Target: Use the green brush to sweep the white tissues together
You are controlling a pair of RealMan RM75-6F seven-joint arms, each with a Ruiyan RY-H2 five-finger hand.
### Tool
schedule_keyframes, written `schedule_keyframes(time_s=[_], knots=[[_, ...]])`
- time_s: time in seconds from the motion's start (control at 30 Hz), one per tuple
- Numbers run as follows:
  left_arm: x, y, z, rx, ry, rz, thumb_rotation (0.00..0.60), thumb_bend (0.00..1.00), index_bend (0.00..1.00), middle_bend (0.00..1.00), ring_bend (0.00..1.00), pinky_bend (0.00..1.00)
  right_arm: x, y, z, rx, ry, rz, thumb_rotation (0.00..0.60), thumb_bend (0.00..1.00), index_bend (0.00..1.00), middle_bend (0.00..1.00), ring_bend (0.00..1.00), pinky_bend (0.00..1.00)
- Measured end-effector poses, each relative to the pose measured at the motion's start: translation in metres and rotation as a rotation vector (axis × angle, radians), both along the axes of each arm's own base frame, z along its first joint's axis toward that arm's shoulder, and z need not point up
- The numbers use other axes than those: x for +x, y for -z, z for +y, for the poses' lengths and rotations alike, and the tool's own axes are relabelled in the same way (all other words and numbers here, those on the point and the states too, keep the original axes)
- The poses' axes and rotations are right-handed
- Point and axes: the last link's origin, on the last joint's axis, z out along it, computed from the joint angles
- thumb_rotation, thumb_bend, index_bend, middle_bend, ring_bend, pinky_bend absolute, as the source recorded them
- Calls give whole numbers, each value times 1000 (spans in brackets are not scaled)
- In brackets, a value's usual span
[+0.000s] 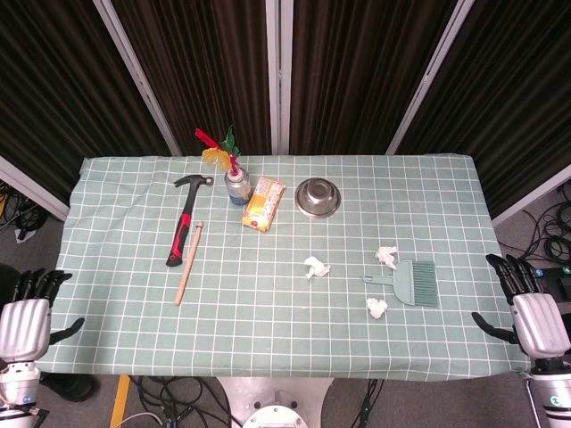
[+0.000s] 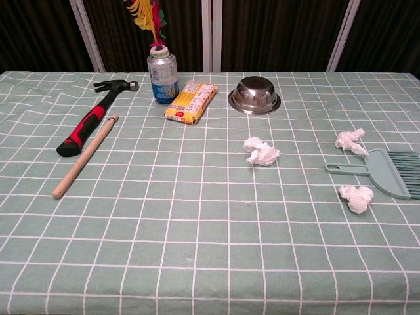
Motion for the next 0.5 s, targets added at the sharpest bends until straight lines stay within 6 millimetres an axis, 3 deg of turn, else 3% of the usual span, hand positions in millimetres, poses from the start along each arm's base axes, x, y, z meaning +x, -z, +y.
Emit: schedule_keyframes(time_s=[0.33, 0.43, 0.5], knots=[[0, -1, -2, -1, -6, -6, 600, 113, 230, 196, 111, 99, 2, 5, -4, 35, -8, -2, 600, 124, 17, 105, 0, 0], [0, -1, -2, 2, -5, -9, 600, 113, 230, 196, 112, 99, 7, 11, -15, 72, -21, 1, 600, 129, 31, 155, 0, 0], [0, -1, -3, 2, -5, -11, 600, 113, 230, 196, 112, 99, 14, 17, -26, 97, -35, 10, 600, 126, 107, 225, 0, 0]])
